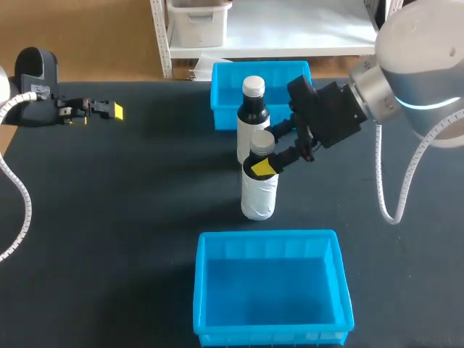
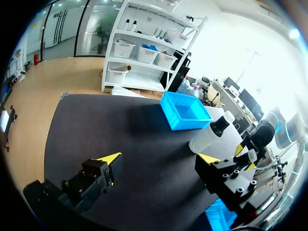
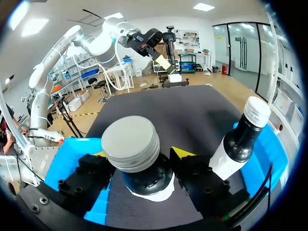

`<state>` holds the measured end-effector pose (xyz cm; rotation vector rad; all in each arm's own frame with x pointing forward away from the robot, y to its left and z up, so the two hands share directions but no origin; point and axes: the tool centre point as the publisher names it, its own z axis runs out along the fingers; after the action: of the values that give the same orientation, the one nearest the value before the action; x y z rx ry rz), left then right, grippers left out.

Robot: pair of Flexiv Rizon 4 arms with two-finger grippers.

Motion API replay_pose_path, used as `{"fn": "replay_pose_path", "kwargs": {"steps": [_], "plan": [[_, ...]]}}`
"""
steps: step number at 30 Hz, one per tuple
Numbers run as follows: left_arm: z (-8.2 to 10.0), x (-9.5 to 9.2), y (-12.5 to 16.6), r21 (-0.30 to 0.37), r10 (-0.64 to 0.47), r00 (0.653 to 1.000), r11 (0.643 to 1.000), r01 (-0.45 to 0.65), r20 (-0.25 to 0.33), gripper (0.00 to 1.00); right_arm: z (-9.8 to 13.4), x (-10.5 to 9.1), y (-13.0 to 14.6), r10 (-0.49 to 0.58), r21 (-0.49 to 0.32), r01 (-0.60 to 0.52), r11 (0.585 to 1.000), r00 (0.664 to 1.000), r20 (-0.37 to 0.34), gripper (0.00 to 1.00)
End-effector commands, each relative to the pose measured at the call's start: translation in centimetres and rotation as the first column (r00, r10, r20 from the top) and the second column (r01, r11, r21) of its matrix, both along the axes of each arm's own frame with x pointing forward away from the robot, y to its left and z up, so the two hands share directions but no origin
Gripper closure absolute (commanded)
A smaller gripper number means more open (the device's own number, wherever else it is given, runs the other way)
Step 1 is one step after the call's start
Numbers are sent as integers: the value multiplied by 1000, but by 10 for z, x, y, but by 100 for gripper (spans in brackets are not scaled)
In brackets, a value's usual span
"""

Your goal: Pick up the bottle, and place it in the far bin if it is heavy, or in the near bin if it is light.

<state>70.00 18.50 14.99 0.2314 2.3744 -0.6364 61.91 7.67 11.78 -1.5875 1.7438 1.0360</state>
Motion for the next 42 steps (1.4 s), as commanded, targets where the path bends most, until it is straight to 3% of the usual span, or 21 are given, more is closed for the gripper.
{"fn": "replay_pose_path", "kwargs": {"steps": [1, 7, 16, 23, 42], "plan": [[0, 0, 0, 0, 0, 1000, 1000, 0, 0, 0, -2, 0, 0, -2, 4, 2, 1000, 1000, 0, 35], [0, 0, 0, 0, 0, 1000, 1000, 0, 0, 0, -3, 1, 2, -3, 8, 3, 1000, 1000, 1, 50], [0, 0, 0, 0, 0, 1000, 1000, 0, 0, 0, -3, 5, 4, -5, 8, 5, 1000, 1000, 4, 54], [0, 0, 0, 0, 0, 1000, 1000, 0, 0, 0, -3, 6, 5, -8, 9, 8, 1000, 1000, 1, 63], [0, 0, 0, 0, 0, 1000, 1000, 0, 0, 0, 21, 18, -13, -38, 13, 38, 999, 999, 34, 73]]}}
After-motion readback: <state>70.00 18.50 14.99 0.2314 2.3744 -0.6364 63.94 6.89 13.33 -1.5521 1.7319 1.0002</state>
